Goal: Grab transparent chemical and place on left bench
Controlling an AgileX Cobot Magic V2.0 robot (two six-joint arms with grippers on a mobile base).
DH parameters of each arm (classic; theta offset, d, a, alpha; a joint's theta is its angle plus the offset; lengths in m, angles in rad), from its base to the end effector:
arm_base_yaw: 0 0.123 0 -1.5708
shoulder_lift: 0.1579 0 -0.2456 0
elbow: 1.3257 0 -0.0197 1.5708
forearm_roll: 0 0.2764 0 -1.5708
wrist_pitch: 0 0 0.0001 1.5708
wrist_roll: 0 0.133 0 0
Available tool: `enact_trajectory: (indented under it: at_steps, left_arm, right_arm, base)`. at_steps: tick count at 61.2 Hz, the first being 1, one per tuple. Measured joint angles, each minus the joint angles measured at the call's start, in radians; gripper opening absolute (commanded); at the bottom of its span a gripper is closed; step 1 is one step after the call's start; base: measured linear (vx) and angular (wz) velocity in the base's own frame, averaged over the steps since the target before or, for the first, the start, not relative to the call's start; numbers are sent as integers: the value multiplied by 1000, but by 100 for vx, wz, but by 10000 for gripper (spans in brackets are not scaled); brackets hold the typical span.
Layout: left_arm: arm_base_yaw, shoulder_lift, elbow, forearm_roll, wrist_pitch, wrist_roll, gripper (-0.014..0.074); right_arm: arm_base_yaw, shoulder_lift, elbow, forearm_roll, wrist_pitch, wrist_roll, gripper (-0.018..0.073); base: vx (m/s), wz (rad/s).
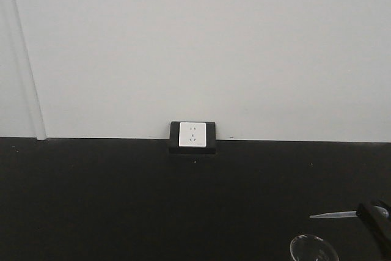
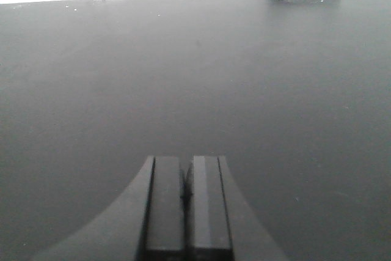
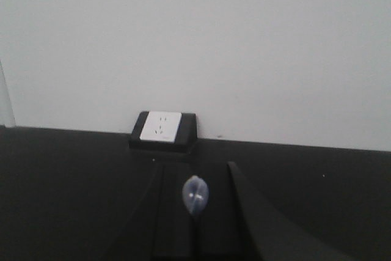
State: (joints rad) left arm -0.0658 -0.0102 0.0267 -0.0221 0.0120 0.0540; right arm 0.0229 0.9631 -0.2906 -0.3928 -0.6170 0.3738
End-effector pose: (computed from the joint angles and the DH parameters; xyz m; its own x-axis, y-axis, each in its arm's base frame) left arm 0.1638 -0.0108 0.2060 0.0606 0.0280 -0.9978 0.0641 0.9974 0.0319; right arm 0.2635 0.0355 0.2071 -0.0168 0.0463 -0.9988 -0.2432 0.9687 0.0490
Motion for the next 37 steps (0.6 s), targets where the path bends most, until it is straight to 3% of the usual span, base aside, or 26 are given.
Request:
enact_trajectory:
  at_steps: [7,8,13,22,37]
  left_arm:
    - [0,0,0,0,0,0,-3]
    - [0,0,0,0,0,0,-3]
    - [0,0,0,0,0,0,-3]
    - [0,0,0,0,0,0,-3]
    - [0,0,0,0,0,0,-3]
  right_arm:
    - [0,-110,-114,-152,305,154,-3]
    - [4,-204,-183,-305,495,325,-3]
    - [35,-279,-194,-394,588,452,-3]
    - [167,-383,-193,-443,728,532,-3]
    - [390,-483,-193,-417,1014,539,-3]
  base:
    - [0,0]
    - [0,0]
    - [0,0]
    - [0,0]
    - [0,0]
